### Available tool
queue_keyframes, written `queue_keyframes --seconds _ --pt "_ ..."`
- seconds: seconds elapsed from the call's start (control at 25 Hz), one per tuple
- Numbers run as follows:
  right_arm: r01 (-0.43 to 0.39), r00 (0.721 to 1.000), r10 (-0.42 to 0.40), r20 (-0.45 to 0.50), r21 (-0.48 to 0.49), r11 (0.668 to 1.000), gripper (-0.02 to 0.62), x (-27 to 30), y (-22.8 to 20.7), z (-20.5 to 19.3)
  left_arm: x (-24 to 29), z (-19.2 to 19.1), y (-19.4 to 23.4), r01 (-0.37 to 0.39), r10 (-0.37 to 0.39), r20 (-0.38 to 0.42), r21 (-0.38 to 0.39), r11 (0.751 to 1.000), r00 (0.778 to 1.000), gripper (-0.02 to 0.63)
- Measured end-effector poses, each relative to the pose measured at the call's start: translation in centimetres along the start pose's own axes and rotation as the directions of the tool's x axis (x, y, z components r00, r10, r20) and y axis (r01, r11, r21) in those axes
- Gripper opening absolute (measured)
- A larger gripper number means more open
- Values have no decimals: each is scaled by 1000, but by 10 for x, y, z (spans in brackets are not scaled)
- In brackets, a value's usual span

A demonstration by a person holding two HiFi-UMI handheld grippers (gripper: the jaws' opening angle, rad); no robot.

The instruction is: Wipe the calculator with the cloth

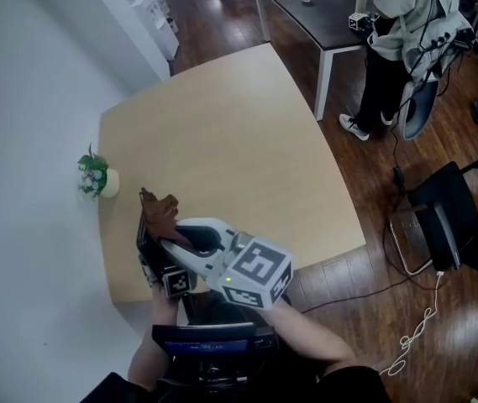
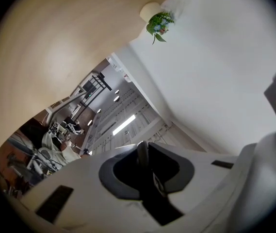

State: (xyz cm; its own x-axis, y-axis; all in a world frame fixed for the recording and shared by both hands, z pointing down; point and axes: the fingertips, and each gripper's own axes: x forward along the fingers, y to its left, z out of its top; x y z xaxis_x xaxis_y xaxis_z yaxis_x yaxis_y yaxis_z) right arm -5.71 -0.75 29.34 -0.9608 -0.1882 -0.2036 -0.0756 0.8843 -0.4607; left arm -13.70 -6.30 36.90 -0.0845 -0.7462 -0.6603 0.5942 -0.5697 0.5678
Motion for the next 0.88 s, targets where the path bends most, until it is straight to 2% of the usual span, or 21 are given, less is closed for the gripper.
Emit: queue_keyframes --seconds 0.08,0.2,0.32,0.4,0.48,0.52,0.56,0.64,0.72,0.76,0.8,0.88 --pt "13 1000 -13 -19 -27 1000 80 1 -2 -7 3 3 0 -19 19 16 11 1000 1000 43" --pt "-61 997 57 -51 -93 994 80 6 19 -10 4 6 1 -35 35 25 25 999 999 44" --pt "-109 984 84 -158 -156 982 81 14 30 -28 4 9 1 -47 46 27 38 998 999 57" --pt "-134 959 76 -272 -201 970 81 12 31 -43 4 11 1 -54 53 28 46 997 998 58" --pt "-190 915 85 -394 -236 953 80 4 34 -60 4 12 1 -62 60 30 55 997 998 57" --pt "-214 897 91 -432 -245 946 80 -1 34 -65 4 13 2 -66 65 31 59 996 997 52" --pt "-218 893 90 -441 -247 944 80 -5 31 -65 4 14 2 -71 69 33 62 996 997 46" --pt "-151 925 58 -376 -222 963 80 -12 15 -51 4 15 4 -81 79 37 68 994 996 41" --pt "-11 972 -23 -234 -146 989 80 -20 -15 -25 4 16 7 -94 90 45 72 993 995 41" --pt "58 986 -70 -152 -81 995 80 -25 -31 -12 3 17 10 -102 98 53 75 992 994 41" --pt "107 991 -107 -76 -6 994 80 -31 -45 0 1 19 12 -113 108 67 78 990 992 41" --pt "124 991 -128 30 112 986 80 -36 -56 11 -5 25 15 -143 133 111 89 986 985 43"
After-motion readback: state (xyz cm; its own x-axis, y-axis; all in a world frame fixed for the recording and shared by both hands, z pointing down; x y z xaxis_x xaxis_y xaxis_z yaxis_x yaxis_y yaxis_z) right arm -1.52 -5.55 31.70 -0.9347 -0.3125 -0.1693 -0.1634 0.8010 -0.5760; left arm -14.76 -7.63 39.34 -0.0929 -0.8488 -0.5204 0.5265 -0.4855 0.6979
